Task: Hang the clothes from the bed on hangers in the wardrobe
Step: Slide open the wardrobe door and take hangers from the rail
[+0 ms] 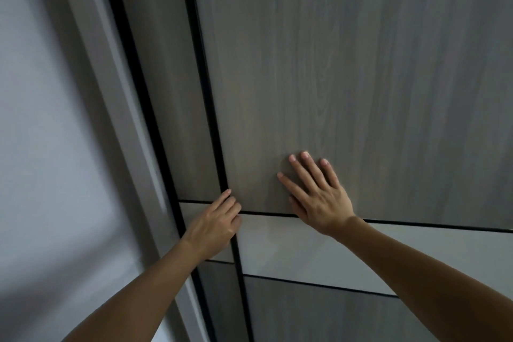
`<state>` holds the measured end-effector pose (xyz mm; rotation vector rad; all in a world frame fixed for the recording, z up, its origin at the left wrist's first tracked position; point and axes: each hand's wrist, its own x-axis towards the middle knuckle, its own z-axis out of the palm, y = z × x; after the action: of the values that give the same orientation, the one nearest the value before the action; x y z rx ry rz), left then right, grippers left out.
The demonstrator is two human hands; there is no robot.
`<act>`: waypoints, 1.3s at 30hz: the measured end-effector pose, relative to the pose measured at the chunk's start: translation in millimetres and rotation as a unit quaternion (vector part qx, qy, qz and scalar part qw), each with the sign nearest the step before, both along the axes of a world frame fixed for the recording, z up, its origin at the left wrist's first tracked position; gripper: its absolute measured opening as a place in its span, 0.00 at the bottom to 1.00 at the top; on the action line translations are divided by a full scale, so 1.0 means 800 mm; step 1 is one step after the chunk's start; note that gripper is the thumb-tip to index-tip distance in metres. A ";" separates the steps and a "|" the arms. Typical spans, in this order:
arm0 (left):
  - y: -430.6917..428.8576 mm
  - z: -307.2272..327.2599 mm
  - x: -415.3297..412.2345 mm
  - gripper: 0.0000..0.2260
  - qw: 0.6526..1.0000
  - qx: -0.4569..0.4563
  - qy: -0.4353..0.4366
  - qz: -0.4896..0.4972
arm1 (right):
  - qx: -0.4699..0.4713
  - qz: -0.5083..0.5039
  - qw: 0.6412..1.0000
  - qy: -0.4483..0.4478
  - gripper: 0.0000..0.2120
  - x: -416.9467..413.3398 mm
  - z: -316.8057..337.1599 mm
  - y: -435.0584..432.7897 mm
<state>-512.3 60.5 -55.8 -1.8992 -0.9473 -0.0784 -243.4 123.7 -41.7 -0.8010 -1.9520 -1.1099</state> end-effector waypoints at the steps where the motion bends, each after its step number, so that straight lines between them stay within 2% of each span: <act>1: 0.001 -0.001 -0.015 0.14 1.000 -0.003 0.005 -0.001 | -0.005 -0.010 1.000 -0.003 0.24 -0.012 0.001 -0.001; 13: -0.003 0.010 -0.142 0.05 0.997 -0.068 0.013 0.028 | -0.105 -0.118 0.986 -0.060 0.28 -0.132 0.019 -0.033; 17: -0.012 0.012 -0.165 0.06 0.995 -0.074 0.017 0.062 | -0.147 -0.130 0.979 -0.052 0.34 -0.160 0.019 -0.046; 20: -0.022 0.016 -0.165 0.04 0.993 -0.084 0.018 0.078 | -0.179 -0.134 0.973 -0.065 0.37 -0.155 0.011 -0.058; 23: -0.028 0.025 -0.149 0.01 0.989 -0.103 -0.016 0.104 | -0.221 -0.150 0.961 -0.072 0.34 -0.119 0.003 -0.076; 26: -0.026 0.030 -0.104 0.07 0.977 -0.154 -0.059 0.136 | -0.255 -0.173 0.949 -0.060 0.28 -0.058 0.003 -0.104; 28: -0.036 0.036 -0.047 0.06 0.968 -0.197 -0.056 0.145 | -0.280 -0.193 0.940 -0.014 0.25 -0.001 0.002 -0.126; 32: -0.054 0.034 0.097 0.12 0.965 -0.248 -0.064 0.059 | -0.331 -0.265 0.900 0.099 0.17 0.128 0.006 -0.180; 39: -0.104 0.035 0.377 0.11 0.952 -0.280 -0.105 -0.067 | -0.332 -0.381 0.850 0.150 0.10 0.372 0.023 -0.304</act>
<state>-210.8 -22.3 -27.6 -2.5206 -1.0556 -0.1008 54.0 -119.8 -23.3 -2.1213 -1.7597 -0.5967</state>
